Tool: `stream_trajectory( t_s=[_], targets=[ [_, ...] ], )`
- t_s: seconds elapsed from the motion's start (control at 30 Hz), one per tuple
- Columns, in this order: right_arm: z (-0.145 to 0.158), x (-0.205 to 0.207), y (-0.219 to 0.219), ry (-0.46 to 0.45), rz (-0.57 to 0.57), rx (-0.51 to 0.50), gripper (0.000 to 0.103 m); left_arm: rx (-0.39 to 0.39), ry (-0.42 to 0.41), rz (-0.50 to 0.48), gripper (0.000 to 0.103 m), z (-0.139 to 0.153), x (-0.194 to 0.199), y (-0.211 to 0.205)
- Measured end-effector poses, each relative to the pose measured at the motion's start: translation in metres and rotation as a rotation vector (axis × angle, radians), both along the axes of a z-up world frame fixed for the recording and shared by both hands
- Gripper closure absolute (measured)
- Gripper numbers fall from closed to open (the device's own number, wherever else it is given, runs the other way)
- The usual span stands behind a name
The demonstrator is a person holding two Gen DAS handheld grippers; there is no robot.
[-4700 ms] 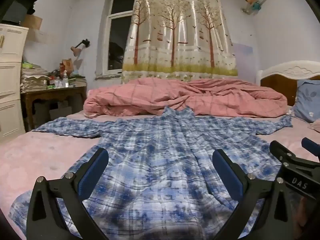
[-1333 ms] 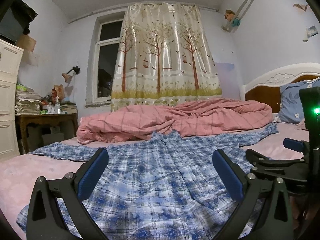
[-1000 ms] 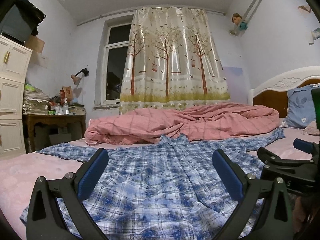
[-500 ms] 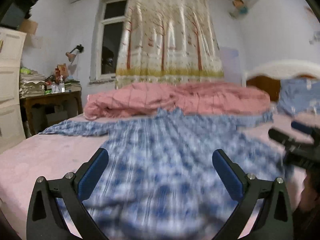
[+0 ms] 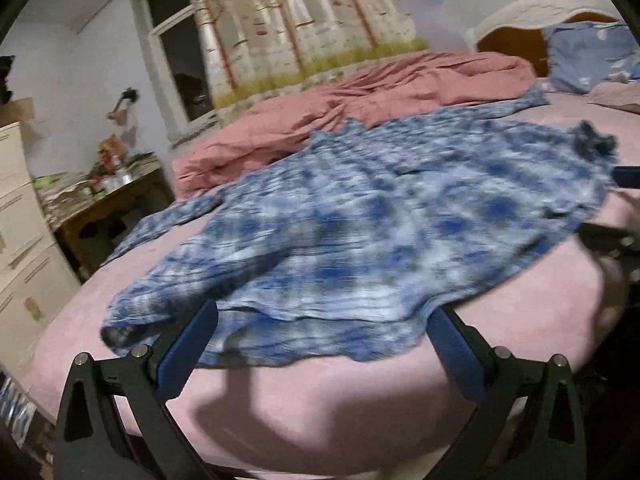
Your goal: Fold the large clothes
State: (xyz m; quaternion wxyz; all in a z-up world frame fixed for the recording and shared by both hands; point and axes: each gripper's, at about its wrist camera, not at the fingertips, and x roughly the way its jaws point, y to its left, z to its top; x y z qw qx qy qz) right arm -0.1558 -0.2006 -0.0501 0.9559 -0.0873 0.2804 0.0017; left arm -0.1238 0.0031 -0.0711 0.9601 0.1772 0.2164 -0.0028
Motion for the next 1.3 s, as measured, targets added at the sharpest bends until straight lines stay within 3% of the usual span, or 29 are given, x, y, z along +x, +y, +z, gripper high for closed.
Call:
stream_trajectory(
  t_s=[0.2, 0.33, 0.43, 0.47, 0.5, 0.53, 0.57, 0.6, 0.63, 0.77, 1.03, 1.17, 1.3],
  targets=[
    [0.007, 0.030, -0.014, -0.010, -0.121, -0.120, 0.013, -0.024, -0.020, 0.123, 0.004, 0.009, 0.032, 0.039],
    [0.023, 0.041, -0.021, -0.063, -0.104, -0.203, 0.034, 0.037, -0.085, 0.144, 0.004, 0.023, 0.042, 0.055],
    [0.028, 0.049, -0.025, -0.070, -0.033, -0.250, 0.040, 0.059, 0.001, 0.159, 0.005, 0.021, 0.062, 0.067],
    [0.026, 0.054, -0.026, -0.051, -0.017, -0.270, 0.054, 0.056, 0.020, 0.173, 0.007, 0.019, 0.067, 0.072],
    [0.023, 0.060, -0.030, -0.019, -0.007, -0.289, 0.065, 0.049, 0.026, 0.186, 0.017, 0.017, 0.070, 0.077],
    [0.021, 0.066, -0.031, 0.002, -0.005, -0.292, 0.083, 0.043, 0.035, 0.188, 0.038, 0.016, 0.073, 0.079],
    [0.018, 0.069, -0.034, 0.017, -0.005, -0.283, 0.092, 0.032, 0.049, 0.186, 0.055, 0.015, 0.076, 0.083],
    [0.017, 0.071, -0.039, 0.021, -0.008, -0.263, 0.093, 0.018, 0.063, 0.191, 0.092, 0.015, 0.078, 0.086],
    [0.017, 0.070, -0.044, 0.017, -0.020, -0.231, 0.096, -0.005, 0.070, 0.209, 0.099, 0.015, 0.080, 0.090],
    [0.025, 0.056, -0.054, -0.028, -0.061, -0.127, 0.099, -0.133, 0.008, 0.223, 0.100, 0.028, 0.056, 0.104],
    [0.048, -0.015, -0.073, -0.126, -0.138, -0.045, 0.102, -0.203, -0.051, 0.203, 0.100, 0.048, -0.002, 0.113],
    [0.053, -0.019, -0.071, -0.147, -0.136, -0.083, 0.102, -0.164, -0.065, 0.213, 0.095, 0.053, 0.011, 0.108],
    [0.073, 0.013, -0.073, -0.156, -0.124, -0.029, 0.102, -0.228, 0.024, 0.194, 0.094, 0.069, 0.054, 0.112]
  ],
)
